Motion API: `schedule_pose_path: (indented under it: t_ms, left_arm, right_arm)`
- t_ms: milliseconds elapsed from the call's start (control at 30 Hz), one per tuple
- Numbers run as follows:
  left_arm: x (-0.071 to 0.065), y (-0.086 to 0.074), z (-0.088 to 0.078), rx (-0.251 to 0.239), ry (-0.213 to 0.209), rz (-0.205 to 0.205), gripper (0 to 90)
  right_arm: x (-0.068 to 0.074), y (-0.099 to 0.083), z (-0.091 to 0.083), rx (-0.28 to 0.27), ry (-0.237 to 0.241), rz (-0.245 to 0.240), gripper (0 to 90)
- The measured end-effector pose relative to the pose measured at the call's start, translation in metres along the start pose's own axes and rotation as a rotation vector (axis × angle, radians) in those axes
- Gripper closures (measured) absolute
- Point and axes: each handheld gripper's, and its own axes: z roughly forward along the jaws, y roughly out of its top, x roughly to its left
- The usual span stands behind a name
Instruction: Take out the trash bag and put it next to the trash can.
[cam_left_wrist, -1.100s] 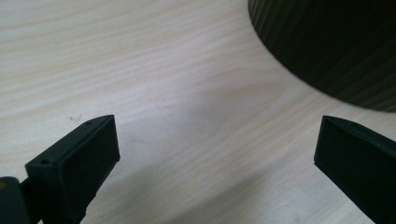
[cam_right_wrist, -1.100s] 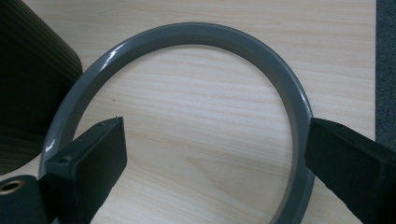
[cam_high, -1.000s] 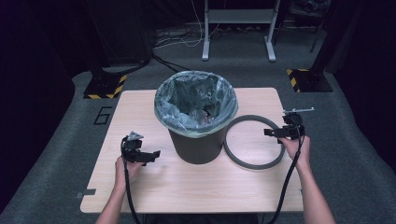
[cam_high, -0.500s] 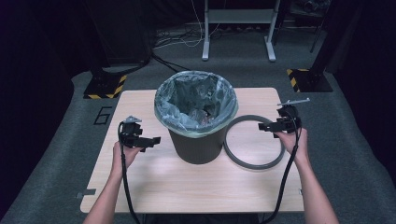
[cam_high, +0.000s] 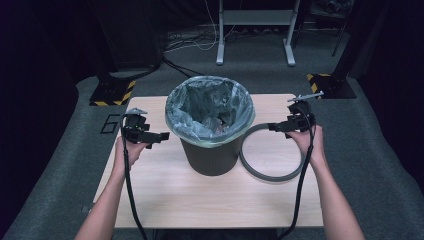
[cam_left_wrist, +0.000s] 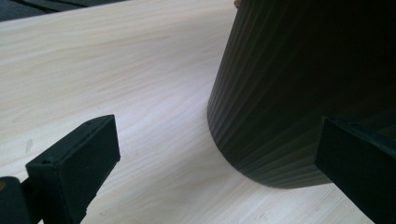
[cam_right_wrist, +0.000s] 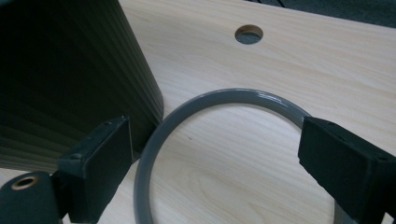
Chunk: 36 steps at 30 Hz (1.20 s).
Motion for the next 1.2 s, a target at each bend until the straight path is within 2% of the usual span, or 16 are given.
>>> schedule_pose_path:
  t_ms: [33,167,533,833,1033,1133,1200]
  left_arm:
    - [0.0,0.0,0.0,0.0,0.0,0.0,0.2]
    - [0.002,0.014,-0.009,-0.01,0.005,0.0,0.6]
    - [0.003,0.054,-0.033,-0.035,0.007,-0.001,1.4]
    - [-0.006,0.083,-0.044,-0.072,0.009,0.004,1.8]
    - [-0.015,0.1,-0.045,-0.081,-0.008,0.017,5.5]
    - [-0.02,0.106,-0.04,-0.074,-0.024,0.022,13.3]
    - [-0.024,0.109,-0.034,-0.056,-0.026,0.033,14.9]
  right_arm:
    - [0.0,0.0,0.0,0.0,0.0,0.0,9.2]
    - [0.01,0.017,-0.009,-0.011,0.002,-0.026,9.7]
    - [0.025,0.051,-0.028,-0.044,0.008,-0.051,10.4]
    - [0.037,0.072,-0.037,-0.079,0.023,-0.067,12.2]
    - [0.054,0.09,-0.036,-0.076,0.026,-0.093,14.1]
    - [0.064,0.097,-0.03,-0.054,0.026,-0.107,14.9]
    - [0.069,0.101,-0.025,-0.043,0.024,-0.111,17.0]
